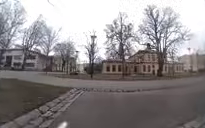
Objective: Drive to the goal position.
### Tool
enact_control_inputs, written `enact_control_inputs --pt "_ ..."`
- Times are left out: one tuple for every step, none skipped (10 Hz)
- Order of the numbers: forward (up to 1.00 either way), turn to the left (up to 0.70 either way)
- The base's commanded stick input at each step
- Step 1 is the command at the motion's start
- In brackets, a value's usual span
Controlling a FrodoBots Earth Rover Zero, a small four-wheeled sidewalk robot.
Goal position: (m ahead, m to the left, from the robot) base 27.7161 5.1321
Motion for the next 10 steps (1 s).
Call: enact_control_inputs --pt "1.0 0.0" --pt "1.0 0.0" --pt "1.0 0.0" --pt "1.0 0.0" --pt "1.0 0.0" --pt "1.0 0.0" --pt "1.0 0.0" --pt "1.0 0.0" --pt "1.0 0.0" --pt "1.0 0.0"
